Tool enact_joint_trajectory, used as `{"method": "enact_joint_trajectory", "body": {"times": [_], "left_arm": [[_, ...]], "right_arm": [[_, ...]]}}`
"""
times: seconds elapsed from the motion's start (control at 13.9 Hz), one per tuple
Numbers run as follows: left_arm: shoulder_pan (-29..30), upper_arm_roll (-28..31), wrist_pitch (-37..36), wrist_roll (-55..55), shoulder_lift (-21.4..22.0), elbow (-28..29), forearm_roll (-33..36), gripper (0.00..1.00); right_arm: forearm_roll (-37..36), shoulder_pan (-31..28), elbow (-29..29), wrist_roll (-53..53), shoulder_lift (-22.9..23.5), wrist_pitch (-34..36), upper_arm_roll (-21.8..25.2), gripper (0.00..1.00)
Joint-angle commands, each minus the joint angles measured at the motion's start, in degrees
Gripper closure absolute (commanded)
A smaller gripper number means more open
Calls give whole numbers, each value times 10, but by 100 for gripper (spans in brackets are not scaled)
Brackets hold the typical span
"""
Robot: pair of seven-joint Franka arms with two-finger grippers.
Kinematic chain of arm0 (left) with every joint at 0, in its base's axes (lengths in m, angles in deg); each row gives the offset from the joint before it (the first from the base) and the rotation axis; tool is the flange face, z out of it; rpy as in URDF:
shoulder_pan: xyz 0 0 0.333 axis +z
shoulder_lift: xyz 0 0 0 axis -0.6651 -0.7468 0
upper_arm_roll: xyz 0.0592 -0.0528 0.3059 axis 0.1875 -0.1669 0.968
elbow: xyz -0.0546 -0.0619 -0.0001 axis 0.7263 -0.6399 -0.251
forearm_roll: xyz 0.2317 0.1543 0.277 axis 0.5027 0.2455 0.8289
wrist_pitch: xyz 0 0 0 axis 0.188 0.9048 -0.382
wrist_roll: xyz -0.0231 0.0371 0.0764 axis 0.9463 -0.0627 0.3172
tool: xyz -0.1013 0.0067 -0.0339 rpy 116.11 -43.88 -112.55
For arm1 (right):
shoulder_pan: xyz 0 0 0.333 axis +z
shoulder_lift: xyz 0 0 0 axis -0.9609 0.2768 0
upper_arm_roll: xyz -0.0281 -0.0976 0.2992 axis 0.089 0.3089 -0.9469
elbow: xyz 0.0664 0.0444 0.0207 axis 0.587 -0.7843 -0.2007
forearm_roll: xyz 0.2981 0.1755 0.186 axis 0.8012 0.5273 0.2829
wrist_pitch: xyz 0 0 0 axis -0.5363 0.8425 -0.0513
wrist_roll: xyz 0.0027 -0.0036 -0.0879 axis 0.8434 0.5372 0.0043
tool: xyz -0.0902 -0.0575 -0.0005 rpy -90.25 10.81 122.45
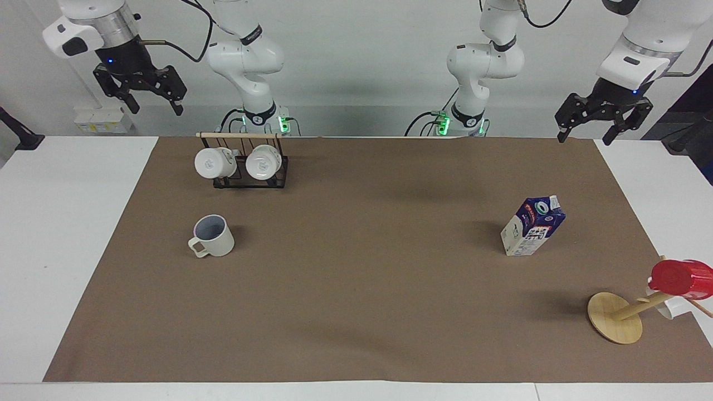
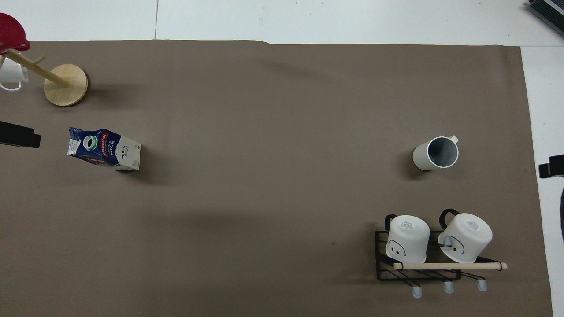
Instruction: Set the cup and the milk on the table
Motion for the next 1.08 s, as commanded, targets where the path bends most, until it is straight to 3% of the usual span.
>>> {"method": "enact_joint_trajectory", "body": {"times": [0.0,1.0], "left_arm": [[6,-2,-7,-9,0,-5,-9,0],[8,-1,-11,-6,0,-6,-8,0]], "right_arm": [[3,1,-10,-18,-7,-4,-14,0],[-7,8,-18,-19,-5,-21,-15,0]]}}
